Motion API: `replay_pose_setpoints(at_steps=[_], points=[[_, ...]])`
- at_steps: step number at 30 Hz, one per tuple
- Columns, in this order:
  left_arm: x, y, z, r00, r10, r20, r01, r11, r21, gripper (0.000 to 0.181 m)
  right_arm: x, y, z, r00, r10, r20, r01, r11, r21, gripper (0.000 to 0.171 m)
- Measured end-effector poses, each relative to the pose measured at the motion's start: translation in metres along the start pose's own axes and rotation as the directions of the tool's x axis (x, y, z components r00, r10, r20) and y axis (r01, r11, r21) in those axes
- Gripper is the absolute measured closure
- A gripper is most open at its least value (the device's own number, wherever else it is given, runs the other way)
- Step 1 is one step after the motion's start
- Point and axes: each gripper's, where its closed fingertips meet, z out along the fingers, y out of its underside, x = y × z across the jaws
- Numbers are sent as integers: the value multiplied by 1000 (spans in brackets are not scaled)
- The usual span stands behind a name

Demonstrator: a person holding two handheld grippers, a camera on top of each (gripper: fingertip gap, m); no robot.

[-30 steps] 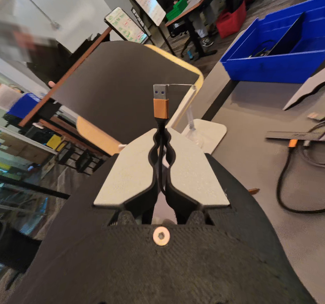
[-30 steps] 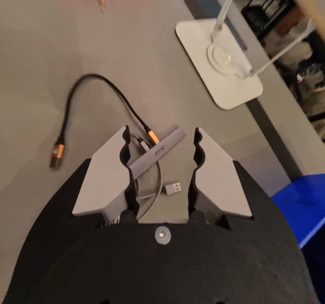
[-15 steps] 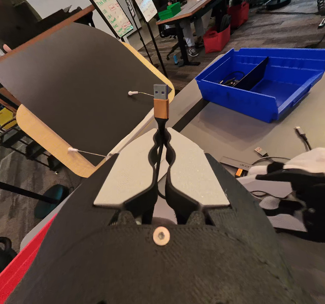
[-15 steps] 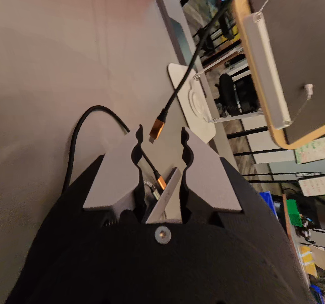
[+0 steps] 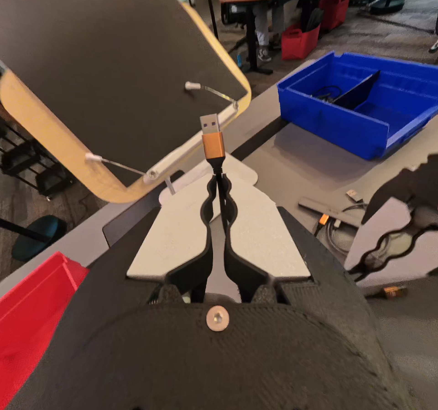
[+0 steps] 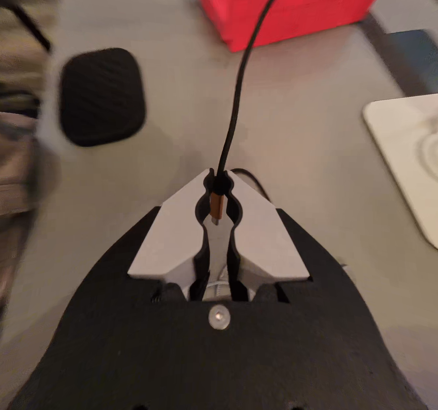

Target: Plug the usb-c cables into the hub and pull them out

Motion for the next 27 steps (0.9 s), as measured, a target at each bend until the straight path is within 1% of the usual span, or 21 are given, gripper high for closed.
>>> replay_pose_setpoints(at_steps=[2, 5, 8, 9, 11, 13, 15, 17, 19, 21, 22, 24, 25, 27], points=[[-3, 22, 1, 1000, -12, -14, 11, 999, -51, 175, -15, -1, -8, 987, 16, 158, -16, 1000, -1, 167], [1, 51, -3, 999, -26, -48, 21, 995, -100, 162, -28, 5, -15, 946, 27, 324, -20, 999, -27, 167], [13, 73, -15, 995, -43, -92, 31, 991, -128, 149, -43, 16, -20, 865, 77, 497, -45, 996, -77, 167], [18, 76, -21, 994, -29, -106, 16, 992, -125, 147, -47, 20, -22, 836, 87, 542, -44, 995, -91, 167], [48, 73, -35, 977, 52, -208, -66, 996, -60, 147, -55, 27, -23, 776, 112, 620, -36, 990, -133, 167], [86, 77, -45, 938, 148, -314, -167, 985, -35, 148, -65, 30, -25, 713, 120, 691, -15, 988, -157, 167], [126, 87, -50, 880, 231, -415, -270, 962, -36, 146, -72, 34, -24, 670, 124, 732, 27, 981, -191, 167], [160, 100, -52, 822, 262, -506, -328, 944, -43, 143, -75, 34, -24, 642, 128, 756, 52, 977, -209, 167], [180, 119, -52, 770, 290, -568, -402, 912, -80, 143, -78, 30, -26, 606, 130, 785, 59, 976, -208, 167], [190, 135, -51, 729, 320, -605, -467, 879, -97, 144, -77, 24, -27, 586, 134, 799, 50, 978, -201, 167], [195, 139, -52, 715, 306, -628, -463, 881, -99, 148, -78, 22, -28, 571, 131, 811, 49, 980, -193, 167], [195, 141, -48, 722, 314, -616, -464, 881, -96, 169, -80, 22, -30, 549, 132, 825, 61, 978, -197, 167], [193, 141, -46, 726, 327, -605, -471, 878, -90, 177, -82, 22, -30, 539, 132, 832, 66, 978, -198, 167], [194, 143, -46, 719, 319, -618, -469, 879, -91, 178, -81, 22, -29, 536, 133, 834, 65, 978, -197, 166]])
